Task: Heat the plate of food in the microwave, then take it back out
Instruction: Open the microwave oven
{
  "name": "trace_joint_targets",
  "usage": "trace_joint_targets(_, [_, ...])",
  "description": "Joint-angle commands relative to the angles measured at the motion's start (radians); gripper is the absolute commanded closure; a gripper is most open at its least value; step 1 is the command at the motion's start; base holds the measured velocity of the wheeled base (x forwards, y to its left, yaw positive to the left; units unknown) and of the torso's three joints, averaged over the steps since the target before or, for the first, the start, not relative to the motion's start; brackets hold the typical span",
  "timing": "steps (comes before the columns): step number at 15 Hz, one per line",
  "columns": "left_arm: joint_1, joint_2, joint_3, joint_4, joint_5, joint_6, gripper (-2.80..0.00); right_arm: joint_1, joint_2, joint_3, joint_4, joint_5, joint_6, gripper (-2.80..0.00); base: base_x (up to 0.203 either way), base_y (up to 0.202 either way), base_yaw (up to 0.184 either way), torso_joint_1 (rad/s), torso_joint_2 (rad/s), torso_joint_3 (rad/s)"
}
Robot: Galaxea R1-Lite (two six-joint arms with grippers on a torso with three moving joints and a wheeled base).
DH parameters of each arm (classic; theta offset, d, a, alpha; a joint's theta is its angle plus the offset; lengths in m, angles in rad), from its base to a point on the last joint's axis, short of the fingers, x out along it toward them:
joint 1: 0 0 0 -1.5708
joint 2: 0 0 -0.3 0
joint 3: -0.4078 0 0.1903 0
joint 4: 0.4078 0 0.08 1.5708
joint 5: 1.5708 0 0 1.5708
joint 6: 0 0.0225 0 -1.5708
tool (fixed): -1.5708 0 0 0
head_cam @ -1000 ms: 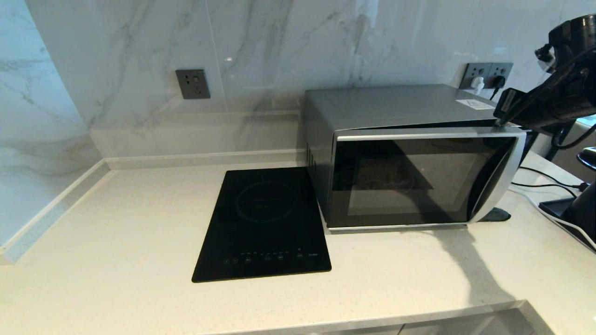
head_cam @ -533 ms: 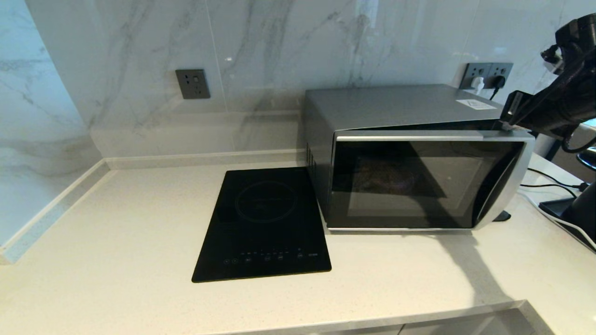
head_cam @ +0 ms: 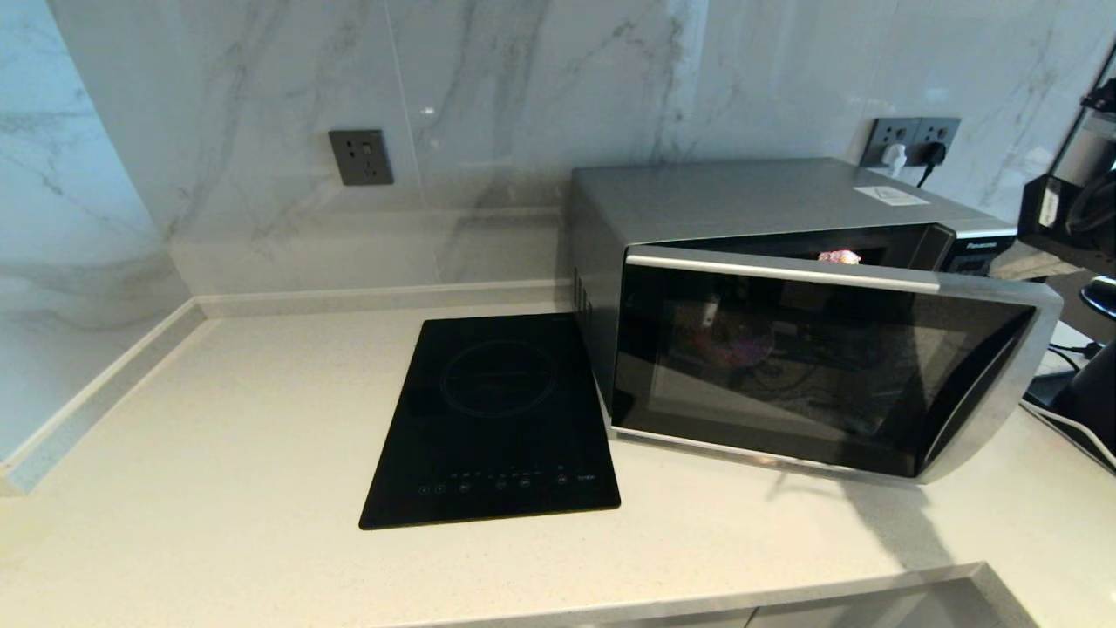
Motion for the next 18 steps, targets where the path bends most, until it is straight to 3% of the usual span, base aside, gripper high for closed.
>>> trace_joint_targets(1, [0.000,0.002,0.000,0.000,0.001,-0.001,0.00,0.000,-0.121,-0.003,0.111,0.073,0.003,0.00,0.000,0.000,0.000,0.000,0.00,0.000])
trace_joint_targets(4, [0.000,0.002,0.000,0.000,0.001,-0.001,0.00,0.000,-0.193,-0.003,0.165,0.103,0.002,0.00,0.000,0.000,0.000,0.000,0.00,0.000])
trace_joint_targets(12, [0.000,0.002,0.000,0.000,0.002,-0.001,0.00,-0.022,-0.066,0.046,0.086,-0.009,-0.005,0.00,0.000,0.000,0.000,0.000,0.00,0.000])
trace_joint_targets(18, [0.000,0.002,0.000,0.000,0.001,-0.001,0.00,-0.013,-0.006,0.078,0.047,-0.008,-0.009,0.00,0.000,0.000,0.000,0.000,0.00,0.000])
